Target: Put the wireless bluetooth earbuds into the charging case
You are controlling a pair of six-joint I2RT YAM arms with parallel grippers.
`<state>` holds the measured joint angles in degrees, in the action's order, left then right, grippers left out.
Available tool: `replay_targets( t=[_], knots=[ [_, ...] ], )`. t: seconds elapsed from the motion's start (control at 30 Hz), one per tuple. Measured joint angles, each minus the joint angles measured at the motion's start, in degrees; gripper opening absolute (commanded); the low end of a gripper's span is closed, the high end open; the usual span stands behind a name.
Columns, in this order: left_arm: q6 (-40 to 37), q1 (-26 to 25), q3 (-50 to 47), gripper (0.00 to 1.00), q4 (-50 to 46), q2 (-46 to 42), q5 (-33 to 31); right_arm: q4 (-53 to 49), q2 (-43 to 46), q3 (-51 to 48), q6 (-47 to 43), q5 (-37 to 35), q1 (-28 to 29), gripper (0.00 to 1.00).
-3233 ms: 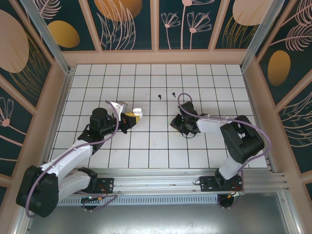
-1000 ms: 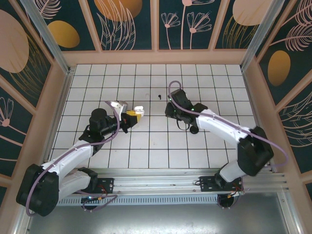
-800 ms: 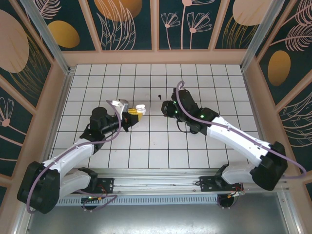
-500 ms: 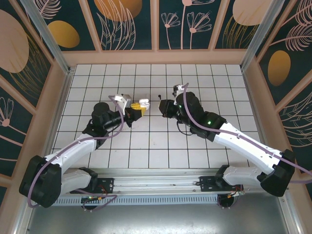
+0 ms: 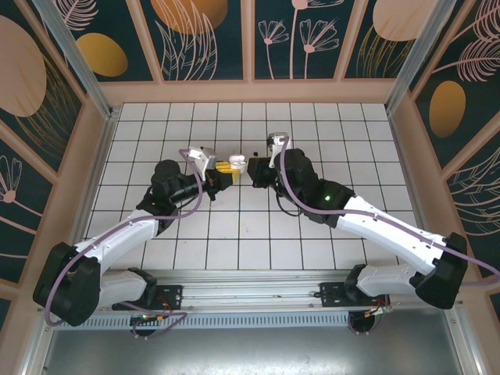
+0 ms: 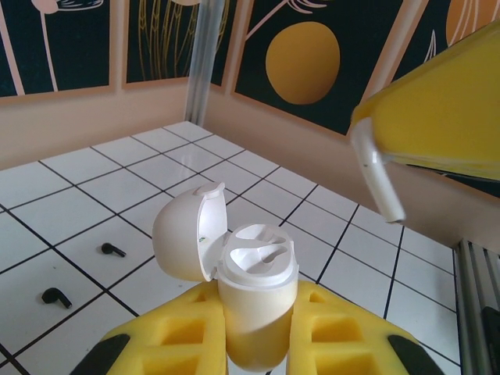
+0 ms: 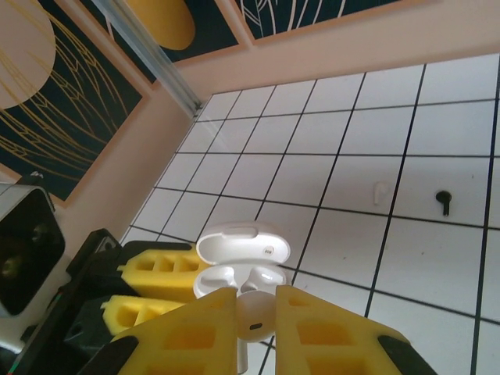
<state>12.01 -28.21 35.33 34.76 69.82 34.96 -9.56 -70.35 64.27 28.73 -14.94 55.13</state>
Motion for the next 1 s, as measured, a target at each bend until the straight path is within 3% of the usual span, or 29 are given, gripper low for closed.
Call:
replay_targets(
  t=[0.33,0.77,1.0],
  knots=[
    [0.3,0.0,1.4,0.13,-1.4,0.8,3.8,3.1,-2.7,0.7,-4.0,0.3,0.0,0.14],
    [1.8,0.0,1.6,0.13,-1.5,1.5,7.7,6.4,-2.0,-1.2,-4.8,6.1,-2.7,0.14],
    [1.3,0.0,1.7,0.11,-5.0,1.5,3.0,6.1,0.3,-3.7,-2.7,11.8,-8.6,0.15]
  ],
)
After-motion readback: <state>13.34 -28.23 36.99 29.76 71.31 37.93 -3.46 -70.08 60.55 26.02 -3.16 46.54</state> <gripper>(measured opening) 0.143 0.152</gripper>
